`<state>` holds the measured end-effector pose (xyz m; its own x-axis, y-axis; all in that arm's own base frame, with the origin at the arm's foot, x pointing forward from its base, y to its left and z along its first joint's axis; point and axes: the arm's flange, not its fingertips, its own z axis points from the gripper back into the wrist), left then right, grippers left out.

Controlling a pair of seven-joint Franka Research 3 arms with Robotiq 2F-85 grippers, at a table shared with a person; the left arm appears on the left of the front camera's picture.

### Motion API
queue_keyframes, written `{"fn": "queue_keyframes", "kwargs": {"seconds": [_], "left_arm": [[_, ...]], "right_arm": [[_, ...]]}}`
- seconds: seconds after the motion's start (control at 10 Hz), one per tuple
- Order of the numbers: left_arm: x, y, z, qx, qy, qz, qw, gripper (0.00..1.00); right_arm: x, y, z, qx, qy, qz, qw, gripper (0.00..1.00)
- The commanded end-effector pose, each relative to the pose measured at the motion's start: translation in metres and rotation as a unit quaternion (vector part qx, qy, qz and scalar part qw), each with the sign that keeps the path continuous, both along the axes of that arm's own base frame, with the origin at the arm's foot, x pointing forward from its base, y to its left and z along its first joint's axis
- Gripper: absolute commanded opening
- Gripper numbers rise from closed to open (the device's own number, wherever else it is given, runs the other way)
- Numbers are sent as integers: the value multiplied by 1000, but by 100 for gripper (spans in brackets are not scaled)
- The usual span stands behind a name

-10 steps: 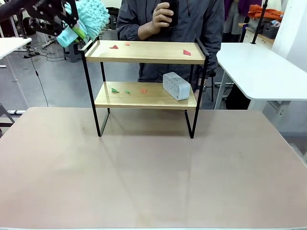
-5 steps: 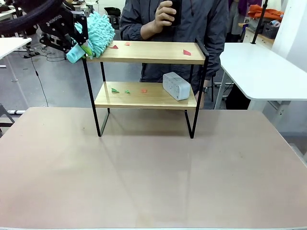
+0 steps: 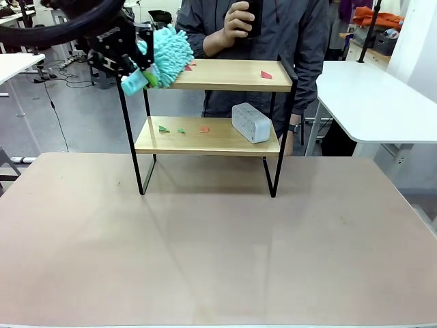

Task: Clean the shelf.
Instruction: Clean the specific tier of the Shelf with the Duster once objects are removed.

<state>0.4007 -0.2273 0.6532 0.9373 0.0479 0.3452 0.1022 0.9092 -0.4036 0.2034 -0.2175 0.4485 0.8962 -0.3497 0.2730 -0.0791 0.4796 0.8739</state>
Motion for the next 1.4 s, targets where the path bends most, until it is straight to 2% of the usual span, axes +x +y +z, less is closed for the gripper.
{"fn": "queue_keyframes", "kwargs": {"seconds": [0.0, 0.2, 0.4, 0.5, 1.0, 1.2, 1.3], "left_arm": [[5, -18, 5, 10, 16, -32, 999, 12], [4, -44, 4, 18, 14, -73, 997, 12], [-5, -59, 5, 5, 20, -162, 987, 12], [-9, -62, 4, 3, 21, -189, 982, 12], [-15, -32, 23, -27, 35, -304, 951, 12], [-18, -1, 30, -33, 48, -367, 928, 12], [-24, 14, 33, -50, 76, -432, 897, 12]], "right_arm": [[1, -1, 1, 1, -16, 3, 1000, 100], [1, -1, 1, 1, -16, 3, 1000, 100], [1, -1, 1, 1, -16, 3, 1000, 100], [1, -1, 1, 1, -16, 3, 1000, 100], [1, -1, 1, 1, -16, 3, 1000, 100], [1, -1, 1, 1, -16, 3, 1000, 100], [1, -1, 1, 1, -16, 3, 1000, 100]]}}
